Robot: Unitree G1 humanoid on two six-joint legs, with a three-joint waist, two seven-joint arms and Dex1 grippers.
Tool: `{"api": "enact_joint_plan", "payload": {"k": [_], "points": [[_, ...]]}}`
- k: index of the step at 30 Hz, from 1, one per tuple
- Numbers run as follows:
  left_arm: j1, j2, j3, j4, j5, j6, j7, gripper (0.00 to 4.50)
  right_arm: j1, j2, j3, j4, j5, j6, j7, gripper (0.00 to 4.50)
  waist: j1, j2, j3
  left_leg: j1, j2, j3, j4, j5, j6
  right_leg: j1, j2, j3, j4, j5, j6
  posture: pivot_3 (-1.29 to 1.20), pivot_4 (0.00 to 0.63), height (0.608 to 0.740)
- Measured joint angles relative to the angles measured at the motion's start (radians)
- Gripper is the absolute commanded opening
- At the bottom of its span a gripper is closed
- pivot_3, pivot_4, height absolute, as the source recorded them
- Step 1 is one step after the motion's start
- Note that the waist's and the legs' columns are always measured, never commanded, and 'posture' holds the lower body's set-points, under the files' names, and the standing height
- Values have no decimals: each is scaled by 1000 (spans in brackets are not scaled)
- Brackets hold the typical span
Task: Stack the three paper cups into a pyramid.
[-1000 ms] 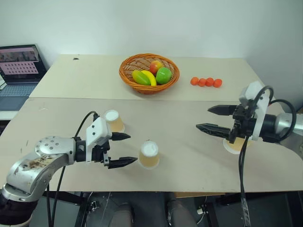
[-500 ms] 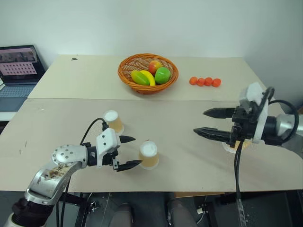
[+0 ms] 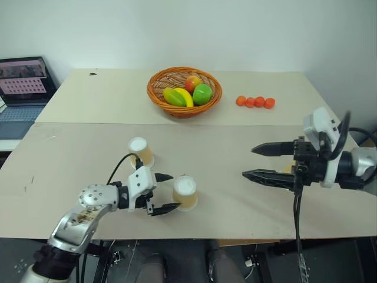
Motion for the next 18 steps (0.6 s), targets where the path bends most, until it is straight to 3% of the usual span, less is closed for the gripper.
{"api": "enact_joint_plan", "payload": {"k": [18], "points": [[-157,-142,-41,69,0,12,-6,4451,40,-43,-53,-20,25,13,-61,4500,7,0,0,0,0,0,0,0,0,0,0,0,0,0,0,0,150,734]]}}
